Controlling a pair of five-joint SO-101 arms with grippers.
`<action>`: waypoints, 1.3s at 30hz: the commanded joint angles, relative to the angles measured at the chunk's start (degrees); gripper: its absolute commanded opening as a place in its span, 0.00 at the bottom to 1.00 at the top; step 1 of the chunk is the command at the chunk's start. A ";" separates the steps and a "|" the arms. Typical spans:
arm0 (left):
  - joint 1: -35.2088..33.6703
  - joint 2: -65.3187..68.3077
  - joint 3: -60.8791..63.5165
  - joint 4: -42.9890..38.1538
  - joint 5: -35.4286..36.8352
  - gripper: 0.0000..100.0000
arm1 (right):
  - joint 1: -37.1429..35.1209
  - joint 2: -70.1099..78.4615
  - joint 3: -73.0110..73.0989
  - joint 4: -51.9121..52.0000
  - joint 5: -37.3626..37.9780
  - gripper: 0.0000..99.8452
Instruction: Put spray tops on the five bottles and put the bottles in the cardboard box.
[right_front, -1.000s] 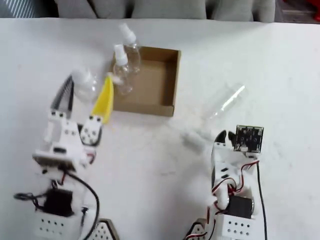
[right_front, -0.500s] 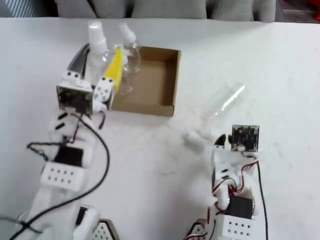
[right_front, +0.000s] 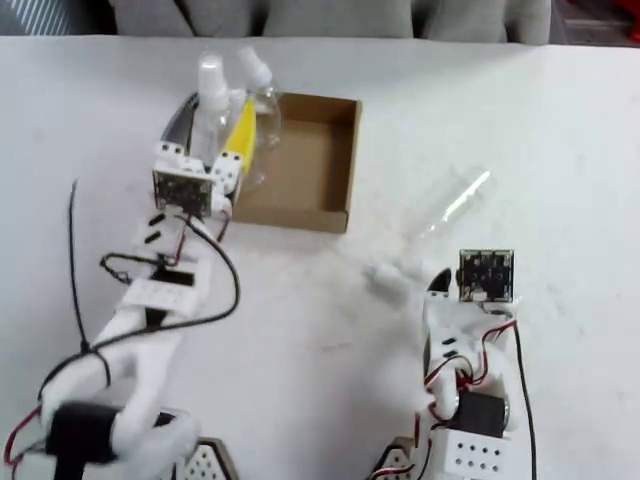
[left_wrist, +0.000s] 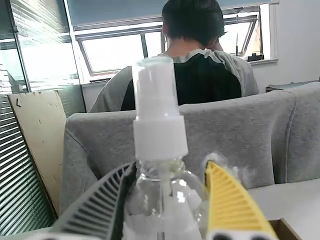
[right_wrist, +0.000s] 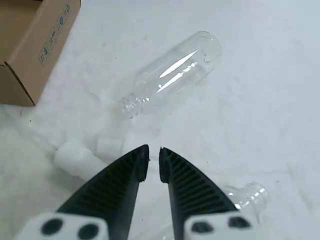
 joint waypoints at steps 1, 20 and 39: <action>-0.75 7.08 -0.53 -9.05 1.49 0.02 | 0.31 0.13 0.53 0.04 0.62 0.02; -0.75 32.31 -5.89 -25.93 5.98 0.02 | 0.31 0.13 0.53 0.13 0.62 0.02; -0.40 35.82 -5.01 -25.58 5.98 0.02 | 0.31 0.13 0.53 0.04 0.62 0.02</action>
